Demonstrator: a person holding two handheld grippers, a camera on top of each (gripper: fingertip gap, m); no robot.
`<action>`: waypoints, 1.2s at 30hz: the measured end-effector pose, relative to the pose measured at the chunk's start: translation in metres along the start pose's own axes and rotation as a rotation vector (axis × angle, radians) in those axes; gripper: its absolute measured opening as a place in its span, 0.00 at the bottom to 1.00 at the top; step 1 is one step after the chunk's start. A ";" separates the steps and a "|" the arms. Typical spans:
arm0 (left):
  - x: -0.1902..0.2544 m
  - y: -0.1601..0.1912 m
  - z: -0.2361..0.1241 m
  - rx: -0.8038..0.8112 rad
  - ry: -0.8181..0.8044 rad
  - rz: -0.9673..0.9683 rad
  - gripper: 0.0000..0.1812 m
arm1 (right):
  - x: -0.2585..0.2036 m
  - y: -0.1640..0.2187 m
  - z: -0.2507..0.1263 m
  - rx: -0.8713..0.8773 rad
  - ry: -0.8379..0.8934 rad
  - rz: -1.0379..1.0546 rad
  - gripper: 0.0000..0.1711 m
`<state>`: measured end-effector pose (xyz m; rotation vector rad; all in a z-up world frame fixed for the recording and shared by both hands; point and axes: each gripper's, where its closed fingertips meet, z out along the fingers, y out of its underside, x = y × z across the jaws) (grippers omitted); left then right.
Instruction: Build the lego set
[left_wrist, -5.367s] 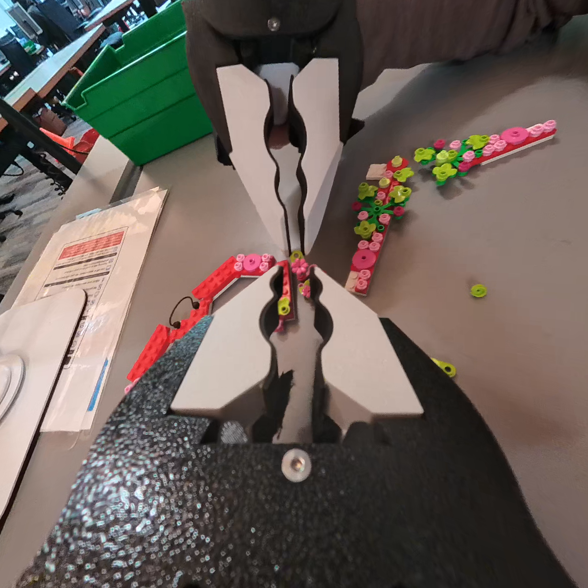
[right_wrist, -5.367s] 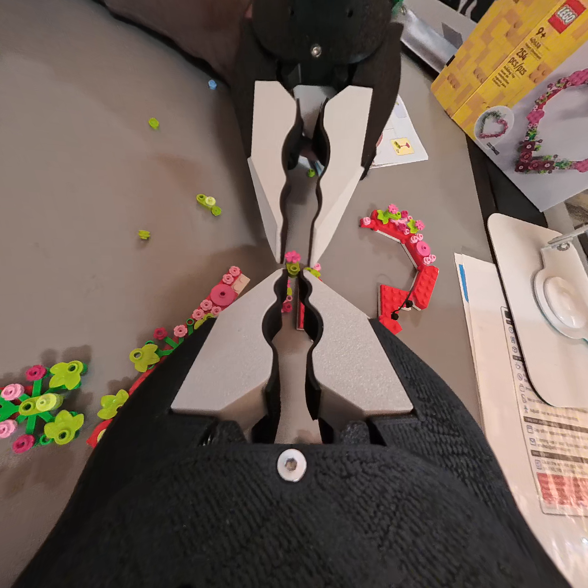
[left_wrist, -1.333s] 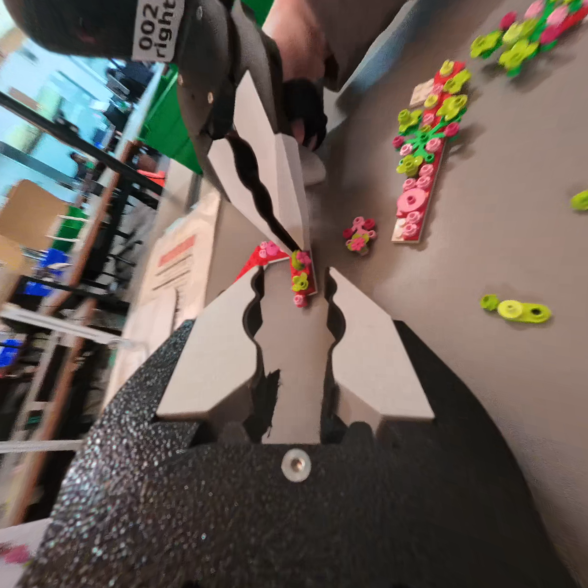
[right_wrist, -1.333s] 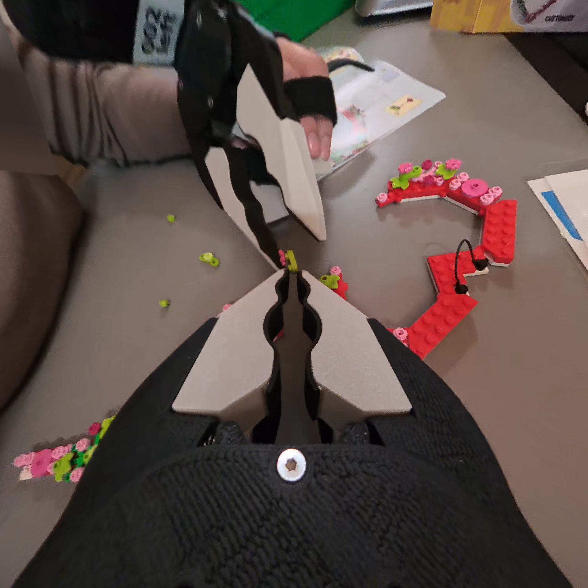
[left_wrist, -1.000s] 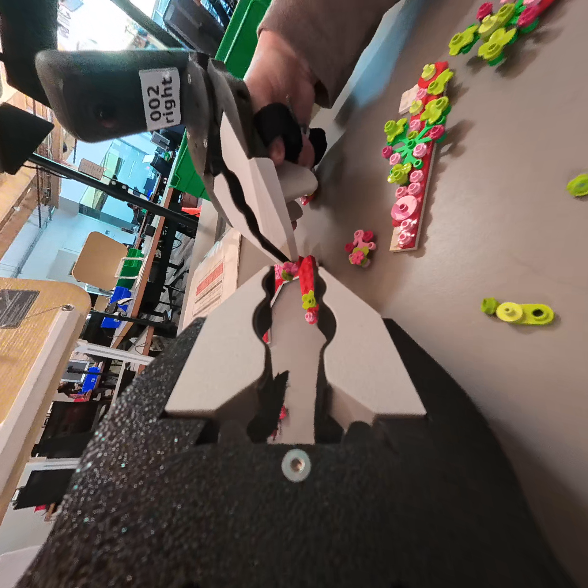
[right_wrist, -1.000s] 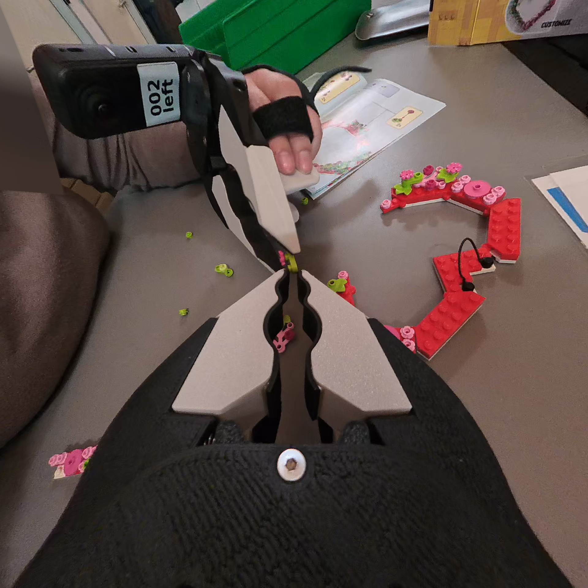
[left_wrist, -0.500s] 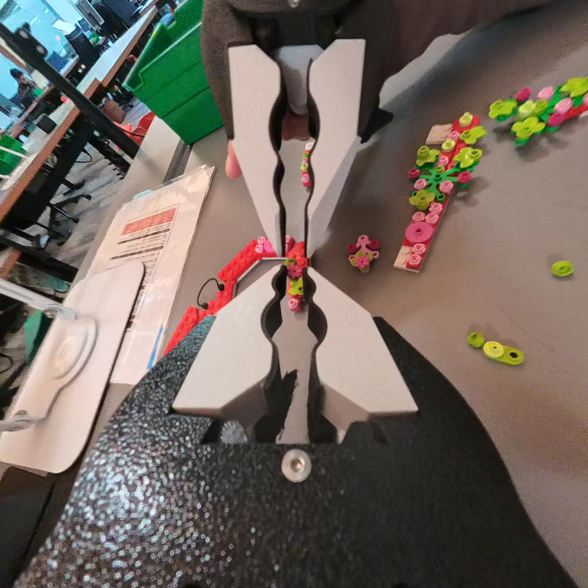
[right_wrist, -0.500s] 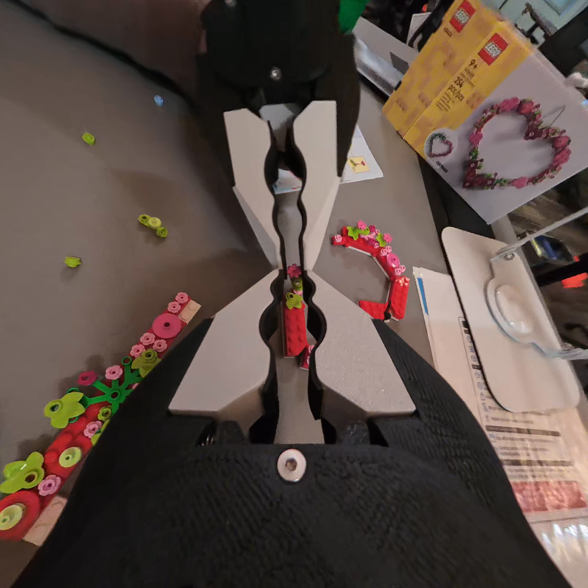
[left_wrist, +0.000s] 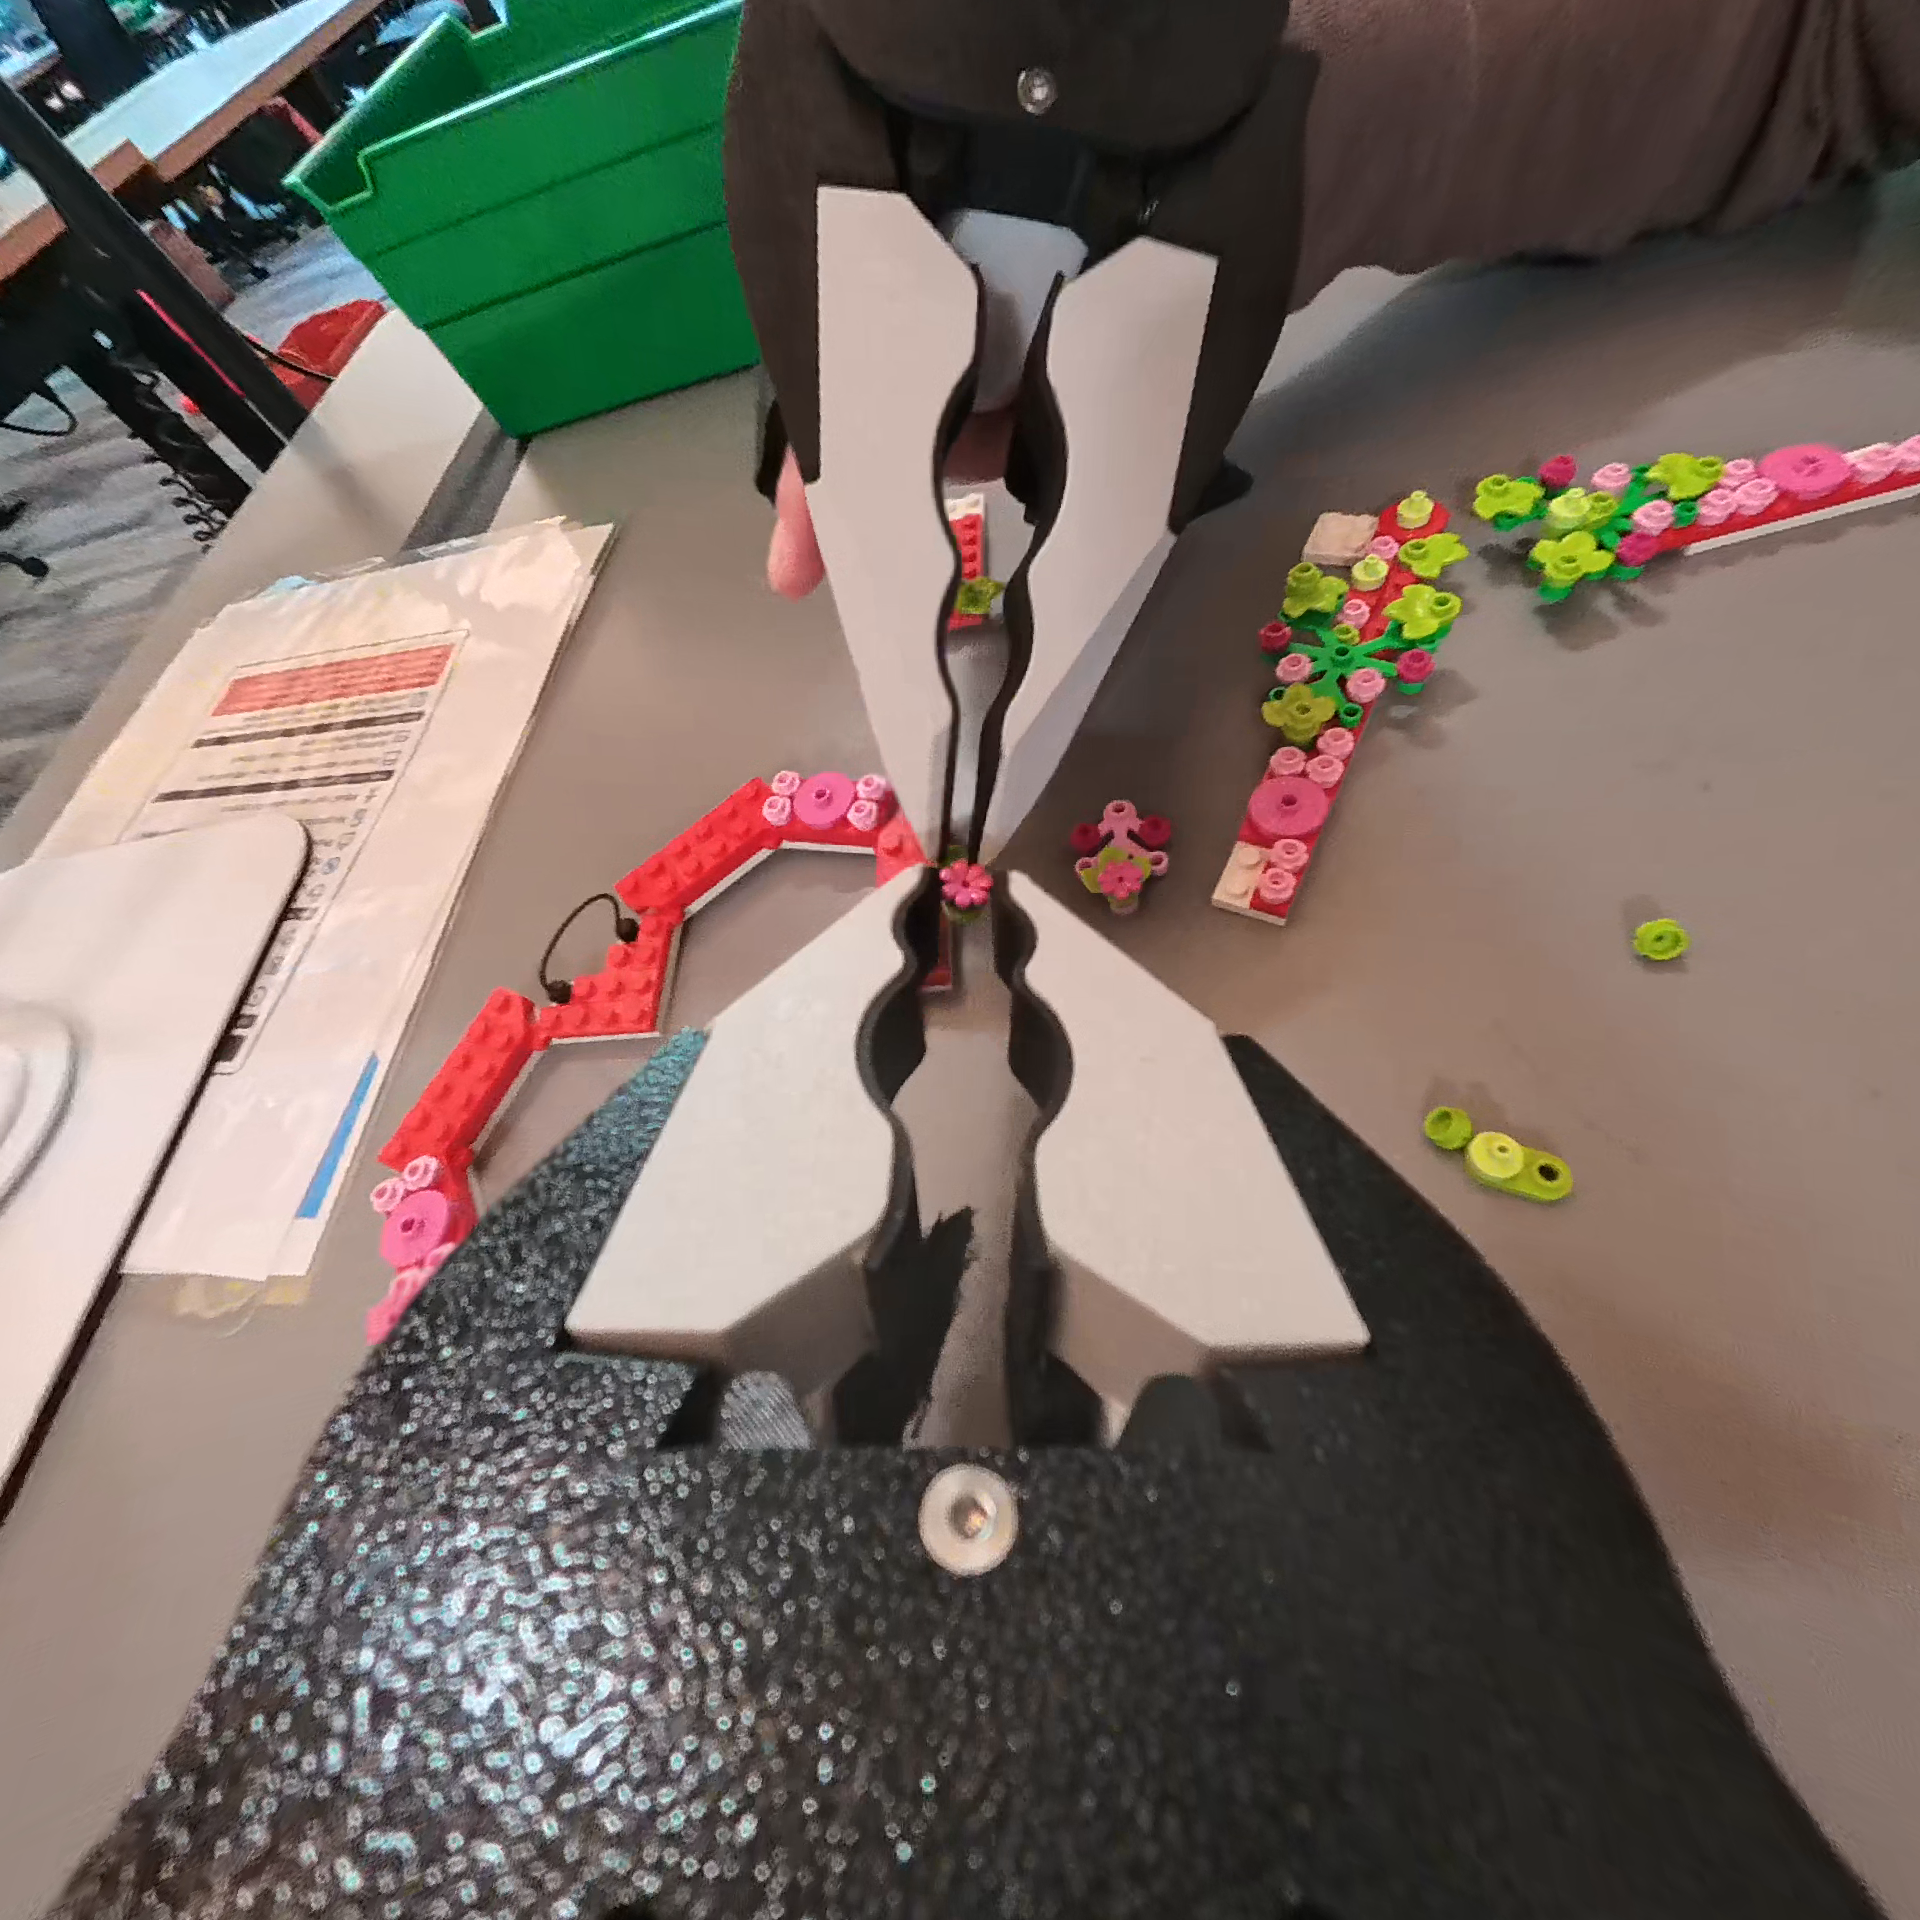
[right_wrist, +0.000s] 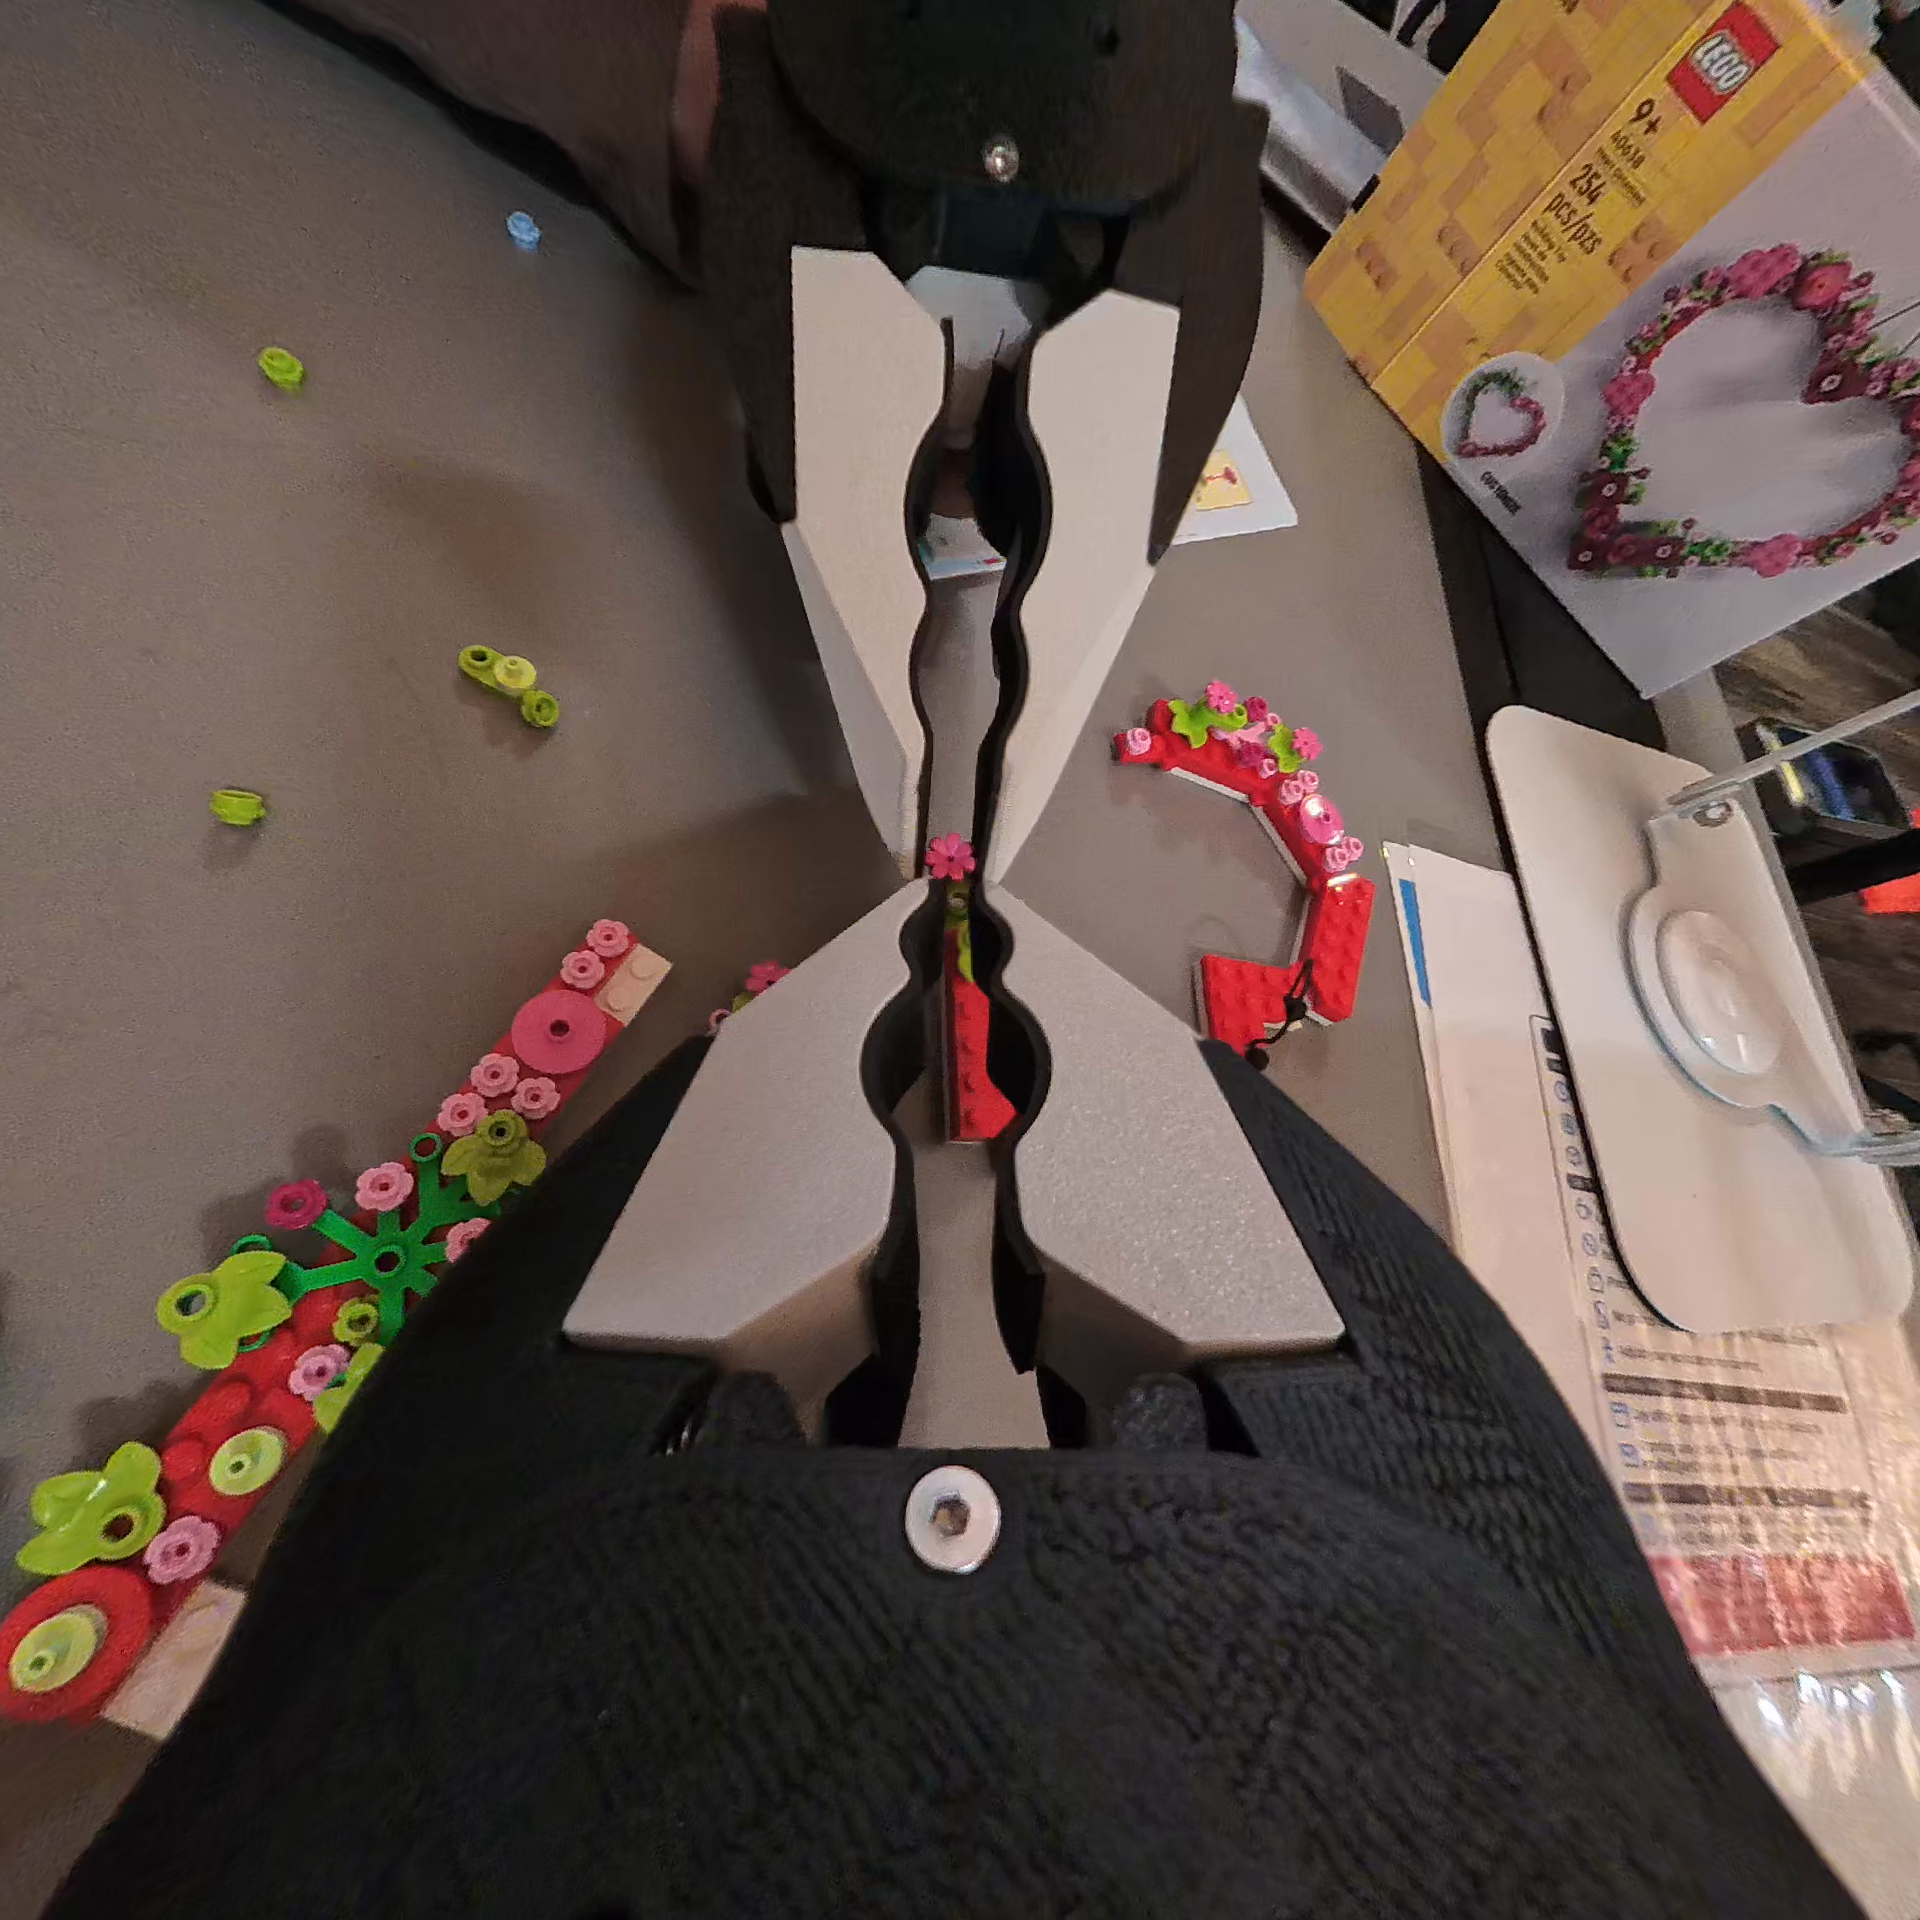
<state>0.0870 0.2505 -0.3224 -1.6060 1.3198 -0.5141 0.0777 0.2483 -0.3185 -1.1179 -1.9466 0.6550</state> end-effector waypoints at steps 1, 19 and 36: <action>0.001 0.001 0.001 -0.002 0.007 -0.007 0.04 | -0.001 0.001 0.000 -0.002 -0.009 0.009 0.01; 0.002 0.002 0.001 0.001 0.026 -0.018 0.04 | -0.004 0.006 0.003 0.009 -0.033 0.014 0.04; -0.009 0.022 0.014 -0.113 -0.018 -0.133 0.23 | 0.011 0.022 0.004 0.009 -0.028 0.192 0.03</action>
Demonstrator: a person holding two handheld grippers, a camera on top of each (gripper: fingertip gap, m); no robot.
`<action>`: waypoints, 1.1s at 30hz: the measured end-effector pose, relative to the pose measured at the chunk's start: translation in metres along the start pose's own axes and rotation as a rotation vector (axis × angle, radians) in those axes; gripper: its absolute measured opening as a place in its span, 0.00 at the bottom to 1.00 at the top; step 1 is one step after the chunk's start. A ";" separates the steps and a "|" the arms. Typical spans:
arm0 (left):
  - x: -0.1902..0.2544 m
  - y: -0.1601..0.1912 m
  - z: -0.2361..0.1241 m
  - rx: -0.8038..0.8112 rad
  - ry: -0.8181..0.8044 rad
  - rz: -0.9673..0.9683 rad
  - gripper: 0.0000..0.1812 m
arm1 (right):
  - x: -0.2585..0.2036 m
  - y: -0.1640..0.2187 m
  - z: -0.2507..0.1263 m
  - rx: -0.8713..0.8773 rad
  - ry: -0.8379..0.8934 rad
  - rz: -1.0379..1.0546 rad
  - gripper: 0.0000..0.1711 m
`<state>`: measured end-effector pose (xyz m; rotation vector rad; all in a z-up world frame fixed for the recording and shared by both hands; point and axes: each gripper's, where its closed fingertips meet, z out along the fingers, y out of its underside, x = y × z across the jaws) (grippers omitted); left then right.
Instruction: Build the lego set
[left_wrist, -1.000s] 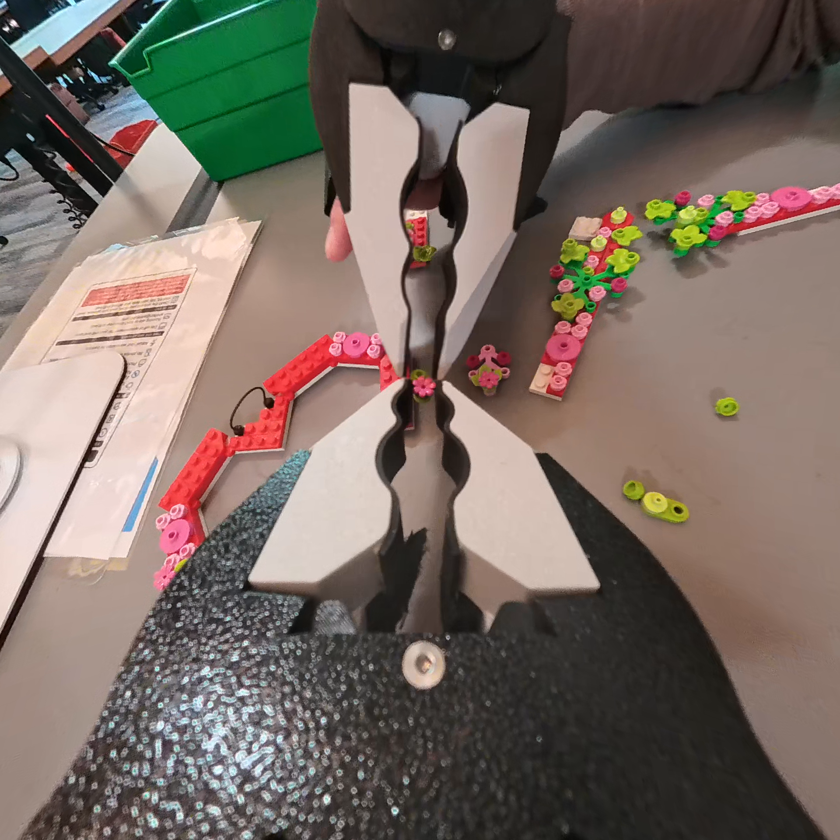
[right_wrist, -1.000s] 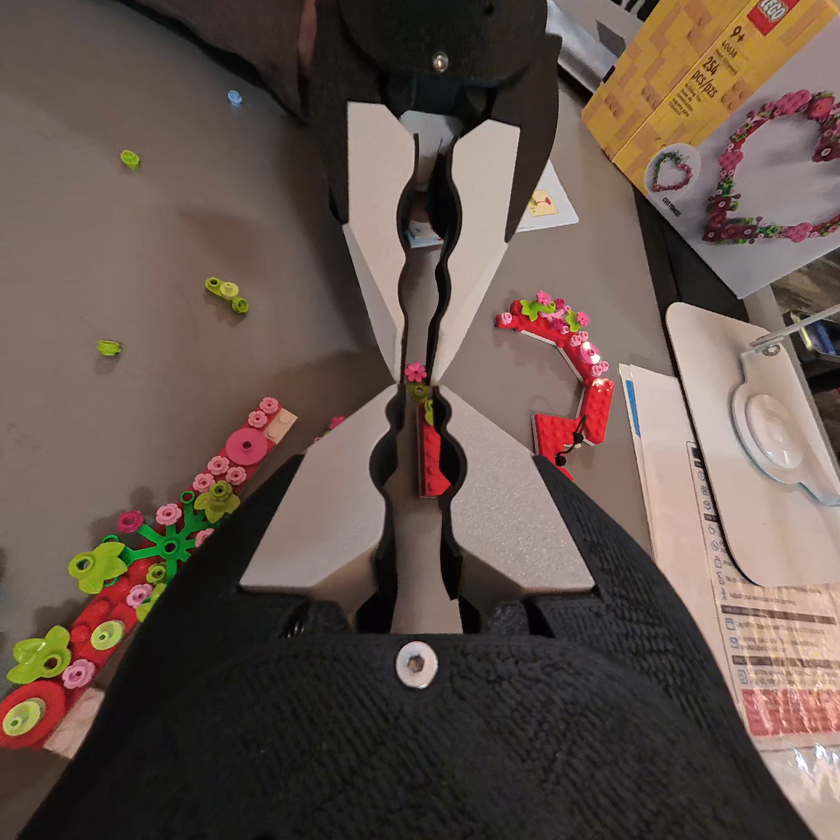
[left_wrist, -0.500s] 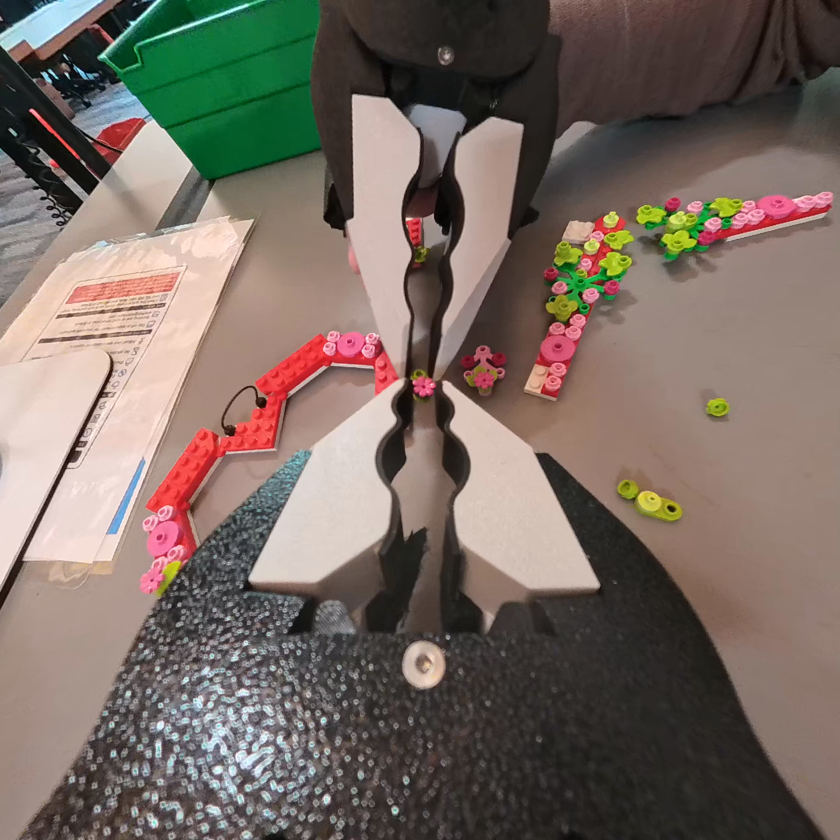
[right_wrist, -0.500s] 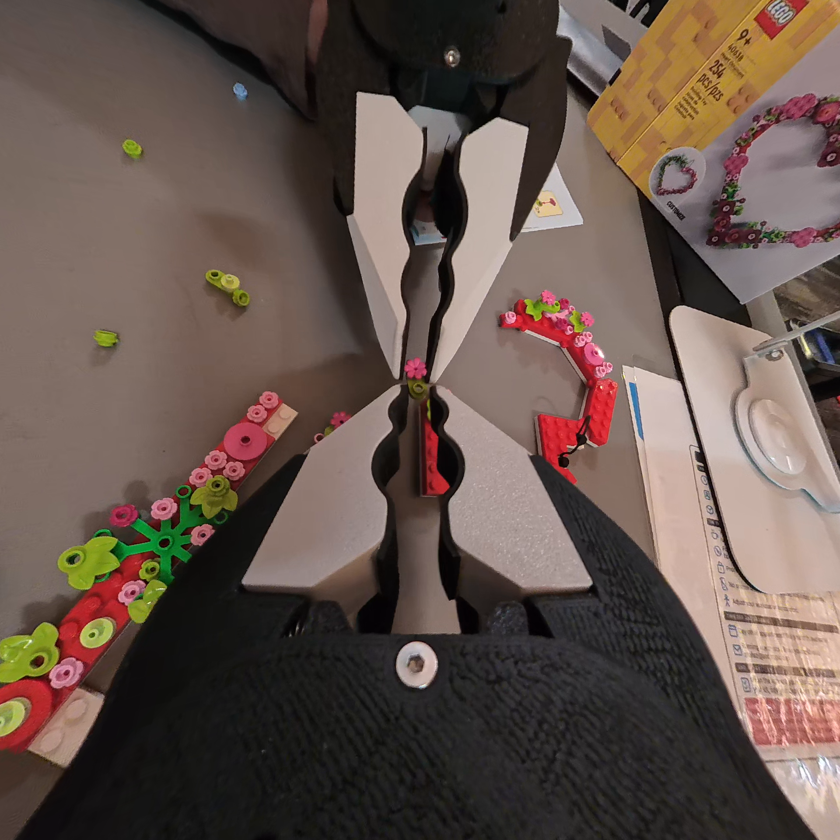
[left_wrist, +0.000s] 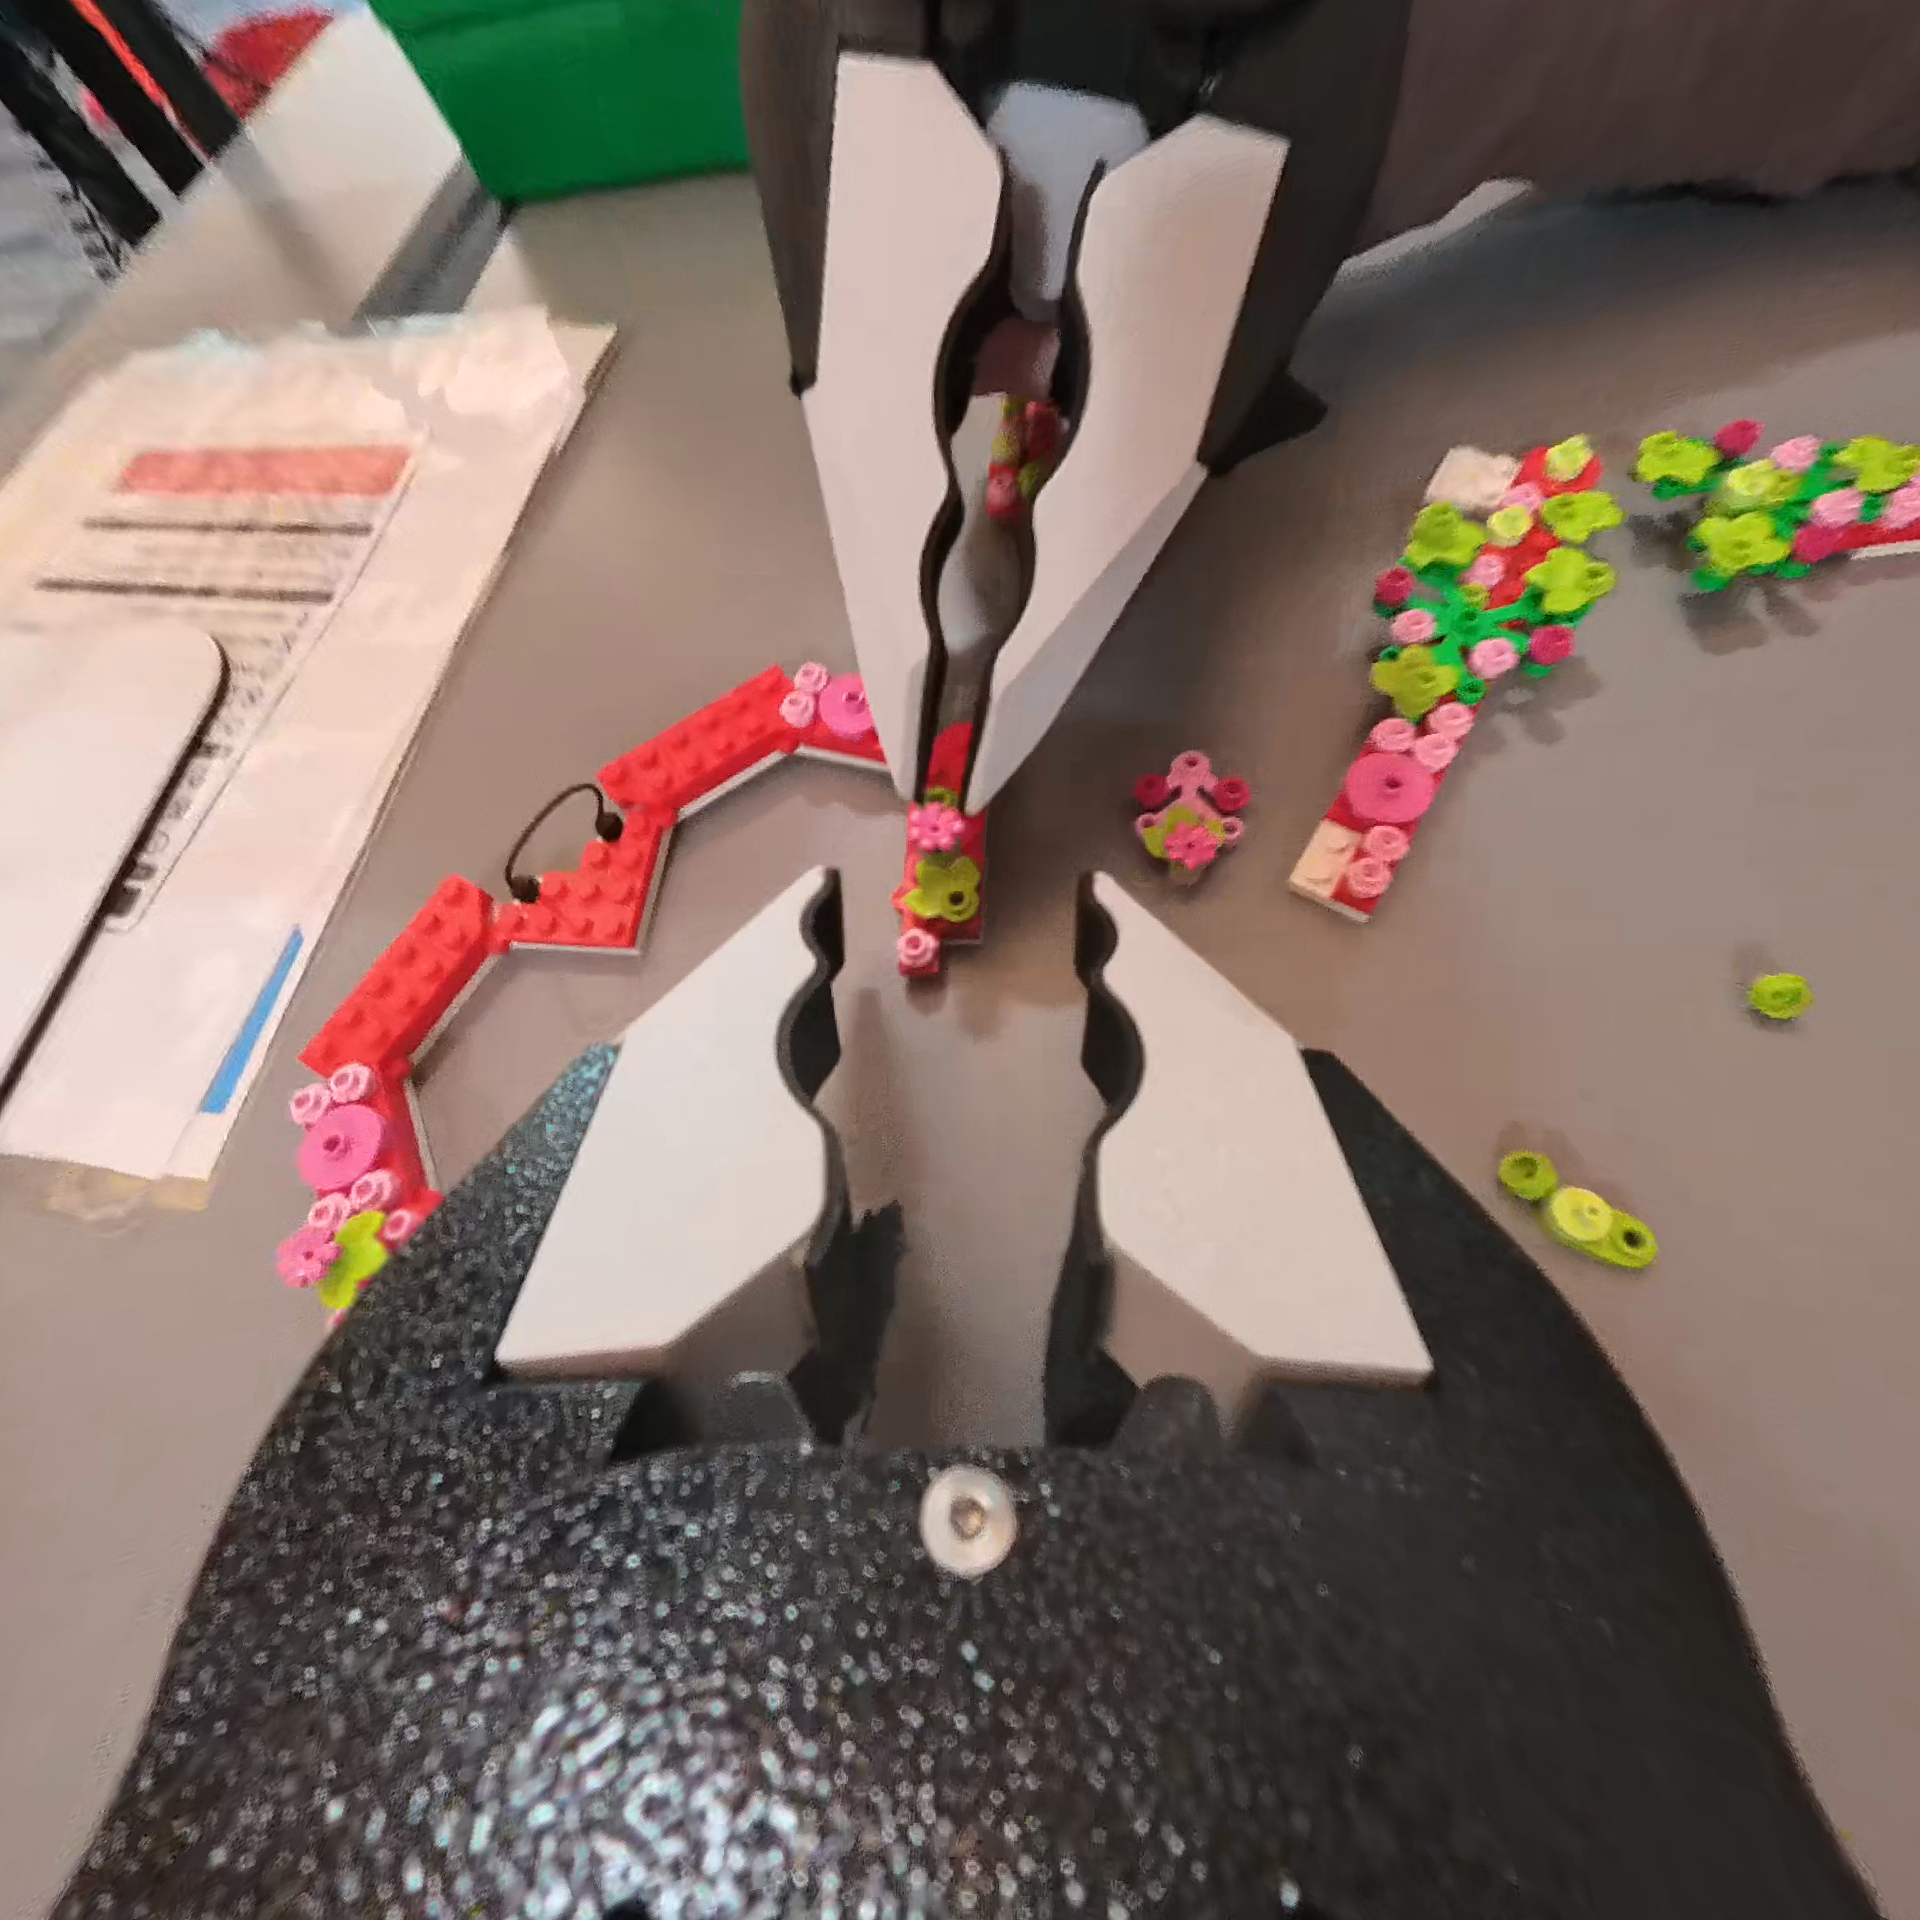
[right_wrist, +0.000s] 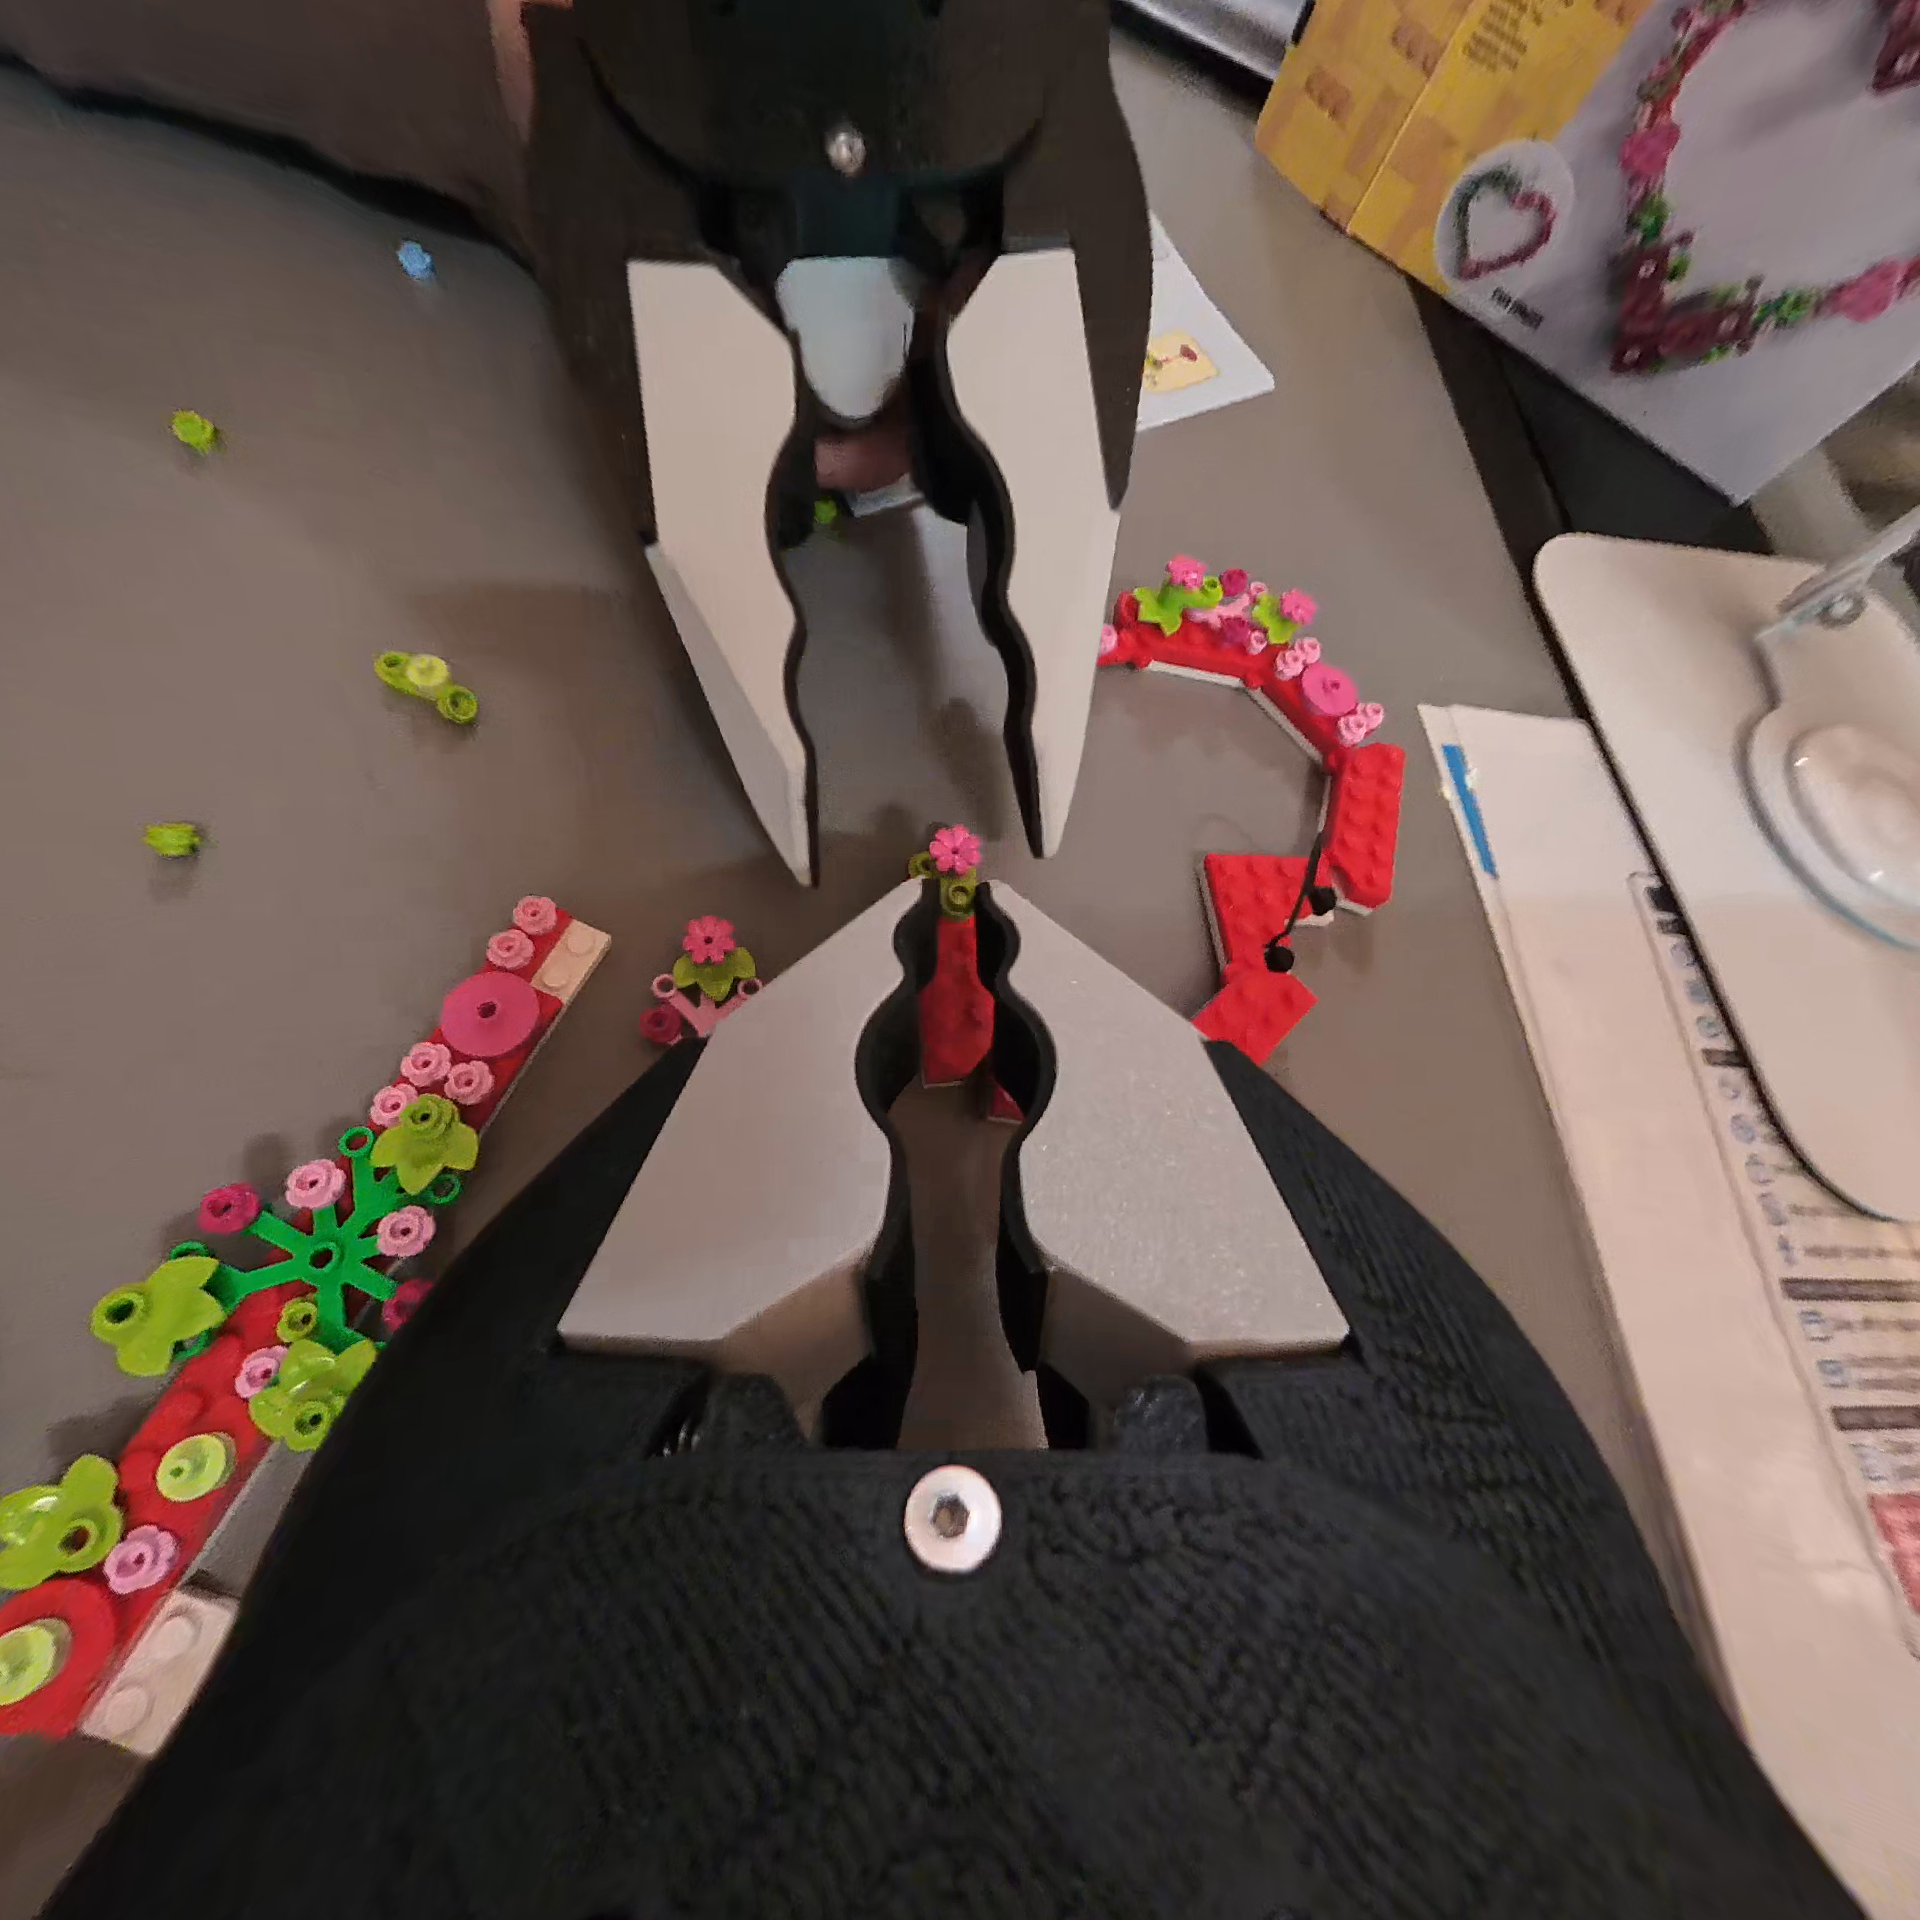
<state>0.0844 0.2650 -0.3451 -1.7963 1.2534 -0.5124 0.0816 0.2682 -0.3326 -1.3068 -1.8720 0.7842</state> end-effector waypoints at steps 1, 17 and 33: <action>-0.002 0.002 0.002 -0.021 -0.012 0.007 0.23 | 0.000 0.001 0.001 0.000 -0.012 0.024 0.03; 0.001 0.007 0.009 -0.087 0.035 -0.002 0.12 | -0.001 0.000 0.003 0.004 -0.039 0.119 0.03; 0.001 0.002 0.007 -0.037 -0.002 0.073 0.09 | -0.006 0.003 0.001 -0.022 -0.015 0.039 0.02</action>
